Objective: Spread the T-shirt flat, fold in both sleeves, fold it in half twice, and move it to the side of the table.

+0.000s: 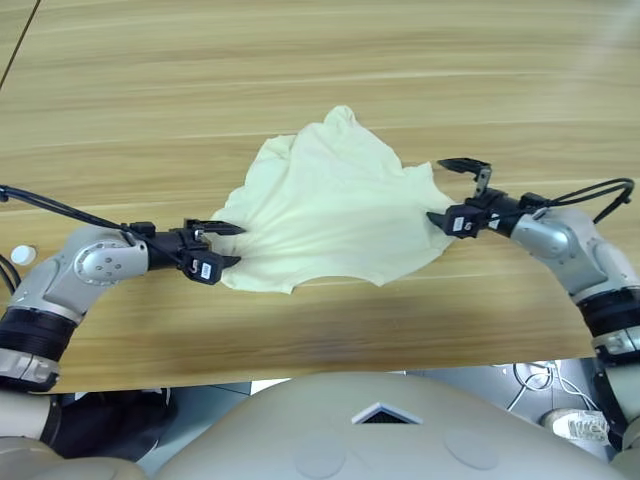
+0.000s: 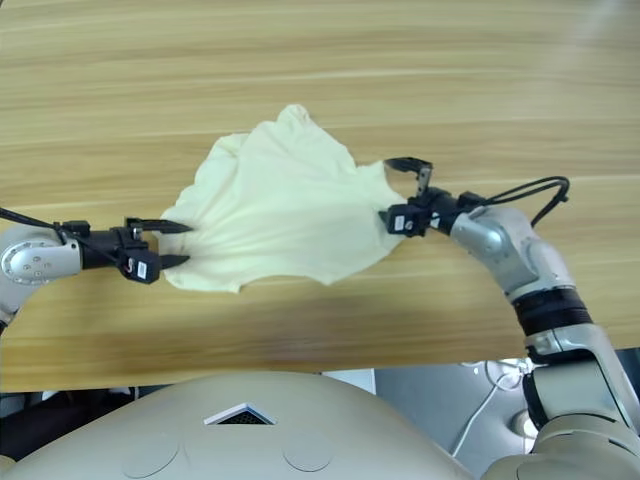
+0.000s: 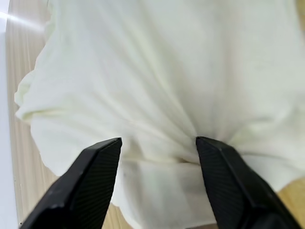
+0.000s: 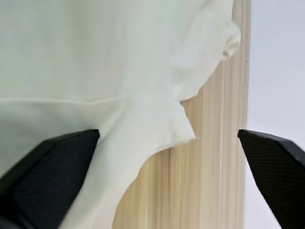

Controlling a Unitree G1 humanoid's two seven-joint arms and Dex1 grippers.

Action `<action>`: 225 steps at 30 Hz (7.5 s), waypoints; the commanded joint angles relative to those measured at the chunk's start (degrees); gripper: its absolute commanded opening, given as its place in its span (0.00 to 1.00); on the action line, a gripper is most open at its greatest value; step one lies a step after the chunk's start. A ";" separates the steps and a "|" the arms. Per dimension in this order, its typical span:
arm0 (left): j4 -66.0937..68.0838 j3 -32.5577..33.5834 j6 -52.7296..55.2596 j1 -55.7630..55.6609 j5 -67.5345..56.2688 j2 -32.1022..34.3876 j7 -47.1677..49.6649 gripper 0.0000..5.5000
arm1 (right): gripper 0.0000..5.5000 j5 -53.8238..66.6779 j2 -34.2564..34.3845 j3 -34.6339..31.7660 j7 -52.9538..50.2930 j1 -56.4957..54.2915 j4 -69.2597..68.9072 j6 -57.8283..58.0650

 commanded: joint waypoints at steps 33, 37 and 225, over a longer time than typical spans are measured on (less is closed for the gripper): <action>-20.83 14.94 -0.26 22.66 -13.35 7.43 -8.00 0.53 | 0.98 19.47 -4.11 -3.38 20.56 20.02 -29.32 -5.17; -18.52 13.93 1.00 21.84 -7.84 5.59 -6.35 0.53 | 0.98 10.85 -3.26 -0.29 20.92 19.13 -28.06 -2.36; 11.79 1.45 -18.65 6.23 -18.79 -11.42 5.43 0.00 | 0.00 40.15 -3.61 3.15 31.47 5.70 -5.67 -13.47</action>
